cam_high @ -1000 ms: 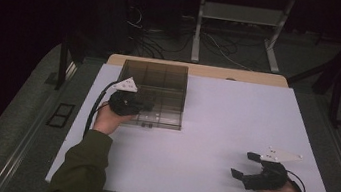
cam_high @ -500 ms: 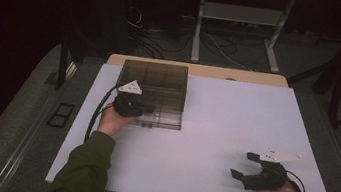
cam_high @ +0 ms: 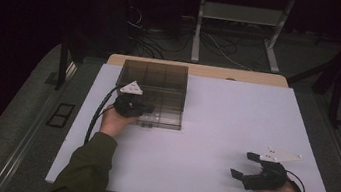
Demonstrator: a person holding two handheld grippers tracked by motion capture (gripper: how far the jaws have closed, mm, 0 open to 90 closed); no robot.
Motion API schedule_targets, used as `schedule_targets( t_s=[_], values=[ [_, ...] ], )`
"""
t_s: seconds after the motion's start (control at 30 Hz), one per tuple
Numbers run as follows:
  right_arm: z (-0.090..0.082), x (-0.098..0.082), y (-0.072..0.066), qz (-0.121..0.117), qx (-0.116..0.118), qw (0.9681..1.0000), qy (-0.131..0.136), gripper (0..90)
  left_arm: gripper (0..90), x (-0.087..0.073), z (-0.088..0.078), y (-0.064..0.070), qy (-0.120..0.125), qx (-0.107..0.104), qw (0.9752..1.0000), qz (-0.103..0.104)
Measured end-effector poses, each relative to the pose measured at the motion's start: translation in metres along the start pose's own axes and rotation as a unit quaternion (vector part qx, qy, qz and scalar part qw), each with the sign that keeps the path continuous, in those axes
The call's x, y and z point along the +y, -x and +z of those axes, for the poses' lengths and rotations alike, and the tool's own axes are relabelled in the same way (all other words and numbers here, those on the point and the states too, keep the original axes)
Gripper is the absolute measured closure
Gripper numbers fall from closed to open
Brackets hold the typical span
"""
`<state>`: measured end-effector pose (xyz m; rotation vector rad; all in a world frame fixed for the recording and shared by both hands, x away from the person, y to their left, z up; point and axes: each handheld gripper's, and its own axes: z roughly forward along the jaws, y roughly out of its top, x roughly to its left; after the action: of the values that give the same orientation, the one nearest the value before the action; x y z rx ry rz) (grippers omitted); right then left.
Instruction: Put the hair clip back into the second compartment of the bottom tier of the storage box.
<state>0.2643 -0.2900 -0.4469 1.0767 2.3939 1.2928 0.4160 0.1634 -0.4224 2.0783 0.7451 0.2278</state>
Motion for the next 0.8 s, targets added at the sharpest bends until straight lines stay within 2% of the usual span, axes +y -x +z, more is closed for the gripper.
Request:
schedule_targets(
  t_s=[0.33,0.47,0.8],
  values=[
    [0.000,0.000,0.000,0.000,0.001,1.0000,0.000,8.9,87.3,-0.003,0.006,0.001,-0.009,0.007,0.9999,-0.002],
    [0.000,0.000,0.000,0.000,0.000,1.0000,-0.001,8.9,87.3,-0.003,0.007,0.000,-0.021,0.010,0.9997,0.005],
    [0.000,0.000,0.000,0.001,0.001,1.0000,-0.002,8.9,87.3,-0.007,0.013,-0.001,-0.042,0.013,0.9990,0.003]
  ],
)
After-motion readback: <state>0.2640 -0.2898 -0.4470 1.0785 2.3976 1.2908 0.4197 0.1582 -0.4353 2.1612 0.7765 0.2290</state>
